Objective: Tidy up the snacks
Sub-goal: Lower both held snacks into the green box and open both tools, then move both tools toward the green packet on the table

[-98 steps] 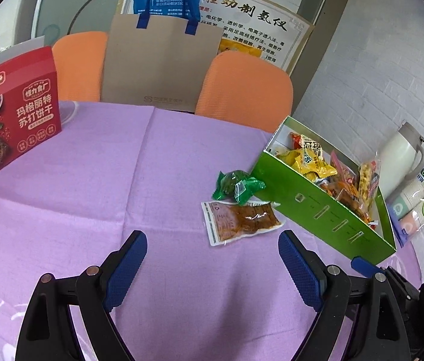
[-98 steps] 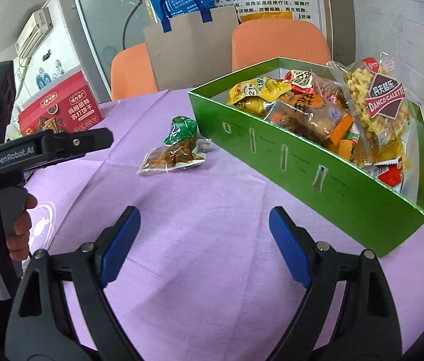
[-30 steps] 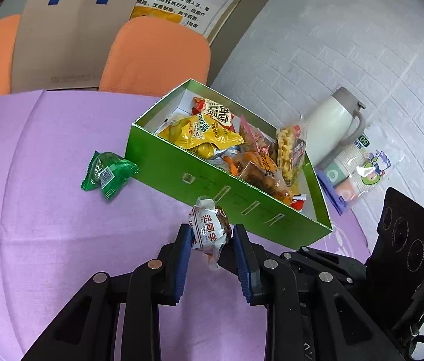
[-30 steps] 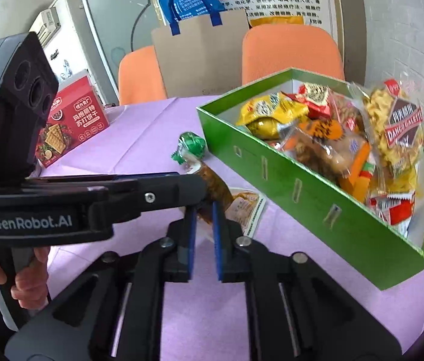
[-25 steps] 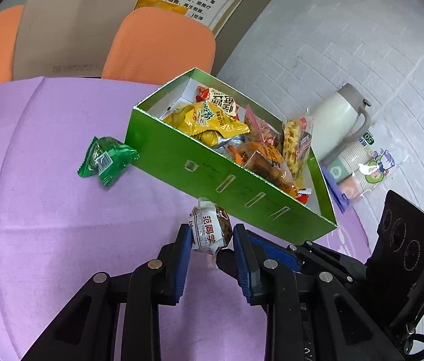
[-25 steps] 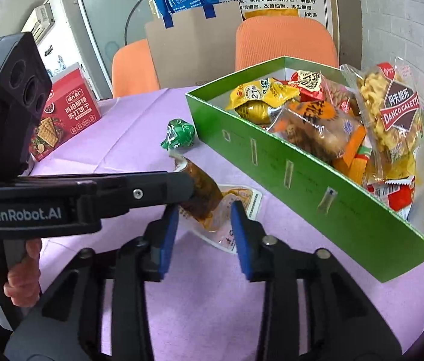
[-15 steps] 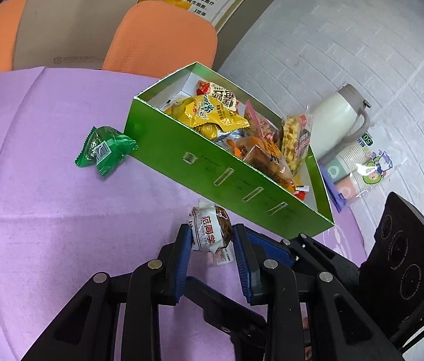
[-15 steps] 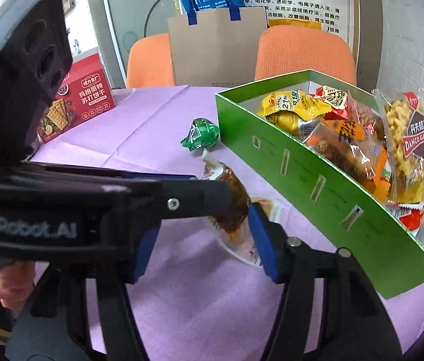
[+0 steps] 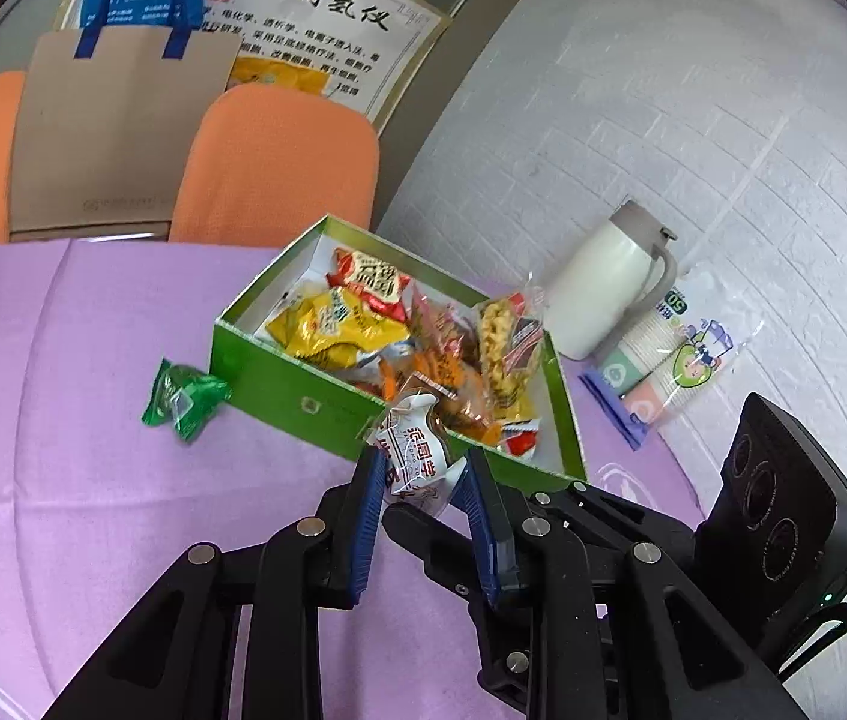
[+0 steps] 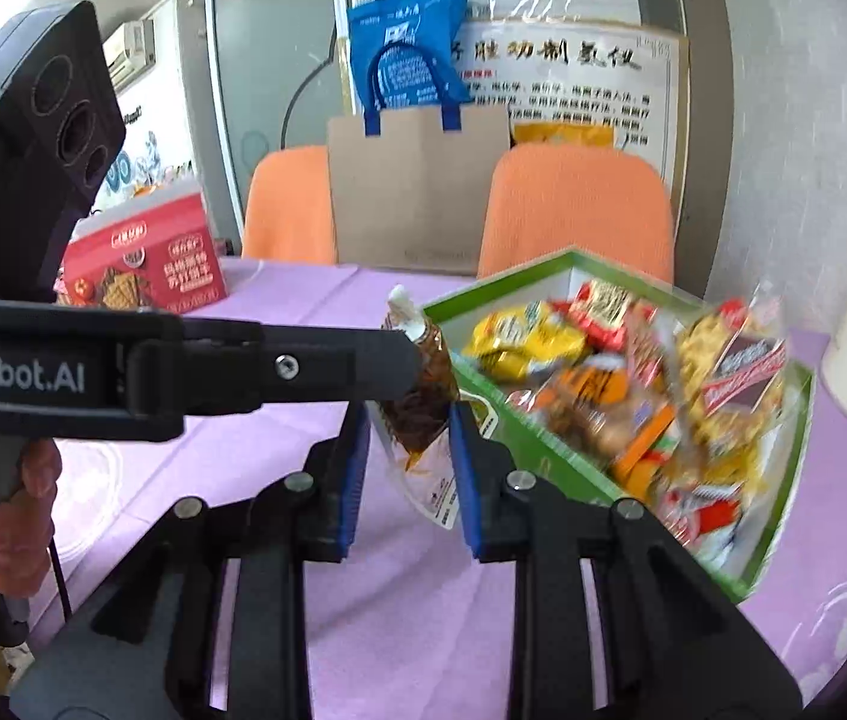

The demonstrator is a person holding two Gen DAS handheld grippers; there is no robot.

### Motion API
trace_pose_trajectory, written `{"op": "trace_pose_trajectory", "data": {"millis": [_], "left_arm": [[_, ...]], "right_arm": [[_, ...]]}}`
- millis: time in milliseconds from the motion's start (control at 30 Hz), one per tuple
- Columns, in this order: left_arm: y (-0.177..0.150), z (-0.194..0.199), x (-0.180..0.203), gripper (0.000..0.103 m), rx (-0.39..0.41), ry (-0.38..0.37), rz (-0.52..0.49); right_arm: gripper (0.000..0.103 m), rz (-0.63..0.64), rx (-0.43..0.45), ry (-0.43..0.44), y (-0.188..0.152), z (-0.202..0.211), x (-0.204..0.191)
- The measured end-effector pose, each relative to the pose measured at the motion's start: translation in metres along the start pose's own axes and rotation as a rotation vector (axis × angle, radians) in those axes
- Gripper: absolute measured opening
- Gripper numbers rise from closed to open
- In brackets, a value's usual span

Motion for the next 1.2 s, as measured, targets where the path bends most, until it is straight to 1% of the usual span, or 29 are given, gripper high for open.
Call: {"op": "trace_pose_trajectory", "data": {"millis": [167, 300, 400, 467, 500, 533, 567, 600, 700, 733, 867, 900, 933, 1000, 1067, 1167, 1200], "left_arm": [[0.034, 0.006, 0.029, 0.026, 0.054, -0.029, -0.063], [0.058, -0.004, 0.042, 0.026, 0.076, -0.045, -0.100], [0.070, -0.023, 0.036, 0.026, 0.073, -0.051, -0.092], [0.073, -0.044, 0.027, 0.027, 0.056, -0.040, -0.087], [0.072, -0.055, 0.019, 0.030, 0.044, -0.016, -0.078], [0.070, -0.068, 0.009, 0.041, 0.021, 0.027, -0.061], [0.067, -0.077, 0.000, 0.058, -0.006, 0.070, -0.038], [0.062, -0.084, -0.009, 0.062, -0.028, 0.100, -0.014], [0.049, -0.094, -0.029, 0.063, -0.051, 0.108, 0.030], [0.048, -0.094, -0.031, 0.063, -0.039, 0.098, 0.026], [0.048, -0.091, -0.030, 0.065, -0.037, 0.129, -0.010], [0.048, -0.089, -0.030, 0.065, -0.035, 0.130, -0.014], [0.048, -0.088, -0.030, 0.066, -0.031, 0.129, -0.018], [0.047, -0.082, -0.028, 0.071, -0.020, 0.127, -0.022], [0.045, -0.074, -0.027, 0.079, -0.005, 0.132, -0.025], [0.041, -0.059, -0.026, 0.083, 0.016, 0.144, -0.022], [0.040, -0.052, -0.026, 0.083, 0.026, 0.139, -0.022]], "right_arm": [[0.029, 0.022, 0.079, -0.054, 0.029, 0.015, 0.020], [0.029, 0.012, 0.095, -0.071, 0.040, 0.007, 0.042], [0.029, -0.008, 0.078, -0.075, 0.037, -0.015, 0.057], [0.036, -0.037, 0.023, -0.098, 0.026, -0.032, 0.068], [0.045, -0.046, -0.004, -0.118, 0.020, -0.037, 0.072], [0.055, -0.049, -0.024, -0.138, 0.012, -0.040, 0.074], [0.058, -0.043, -0.029, -0.150, 0.005, -0.042, 0.075], [0.059, -0.039, -0.033, -0.160, 0.000, -0.044, 0.076], [0.059, -0.062, -0.057, -0.149, -0.011, -0.049, 0.081], [0.060, -0.071, -0.049, -0.149, -0.011, -0.049, 0.082], [0.064, -0.065, -0.054, -0.152, -0.010, -0.050, 0.082], [0.067, -0.064, -0.051, -0.150, -0.009, -0.049, 0.080], [0.071, -0.062, -0.049, -0.149, -0.007, -0.050, 0.079], [0.073, -0.057, -0.042, -0.147, -0.008, -0.047, 0.075], [0.075, -0.051, -0.034, -0.145, -0.006, -0.043, 0.071], [0.081, -0.054, -0.016, -0.141, -0.005, -0.032, 0.061], [0.086, -0.059, -0.011, -0.136, -0.005, -0.029, 0.058]]}}
Point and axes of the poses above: each gripper's, at about its wrist camera, not at the fingertips, and z roughly against the way its jaws point, x to its right, y to its top, the point moved 2 cm from there along -z, roughly the way its jaws point, and after that the axes turned 3 degrees about -x, right-handed, at the moved point
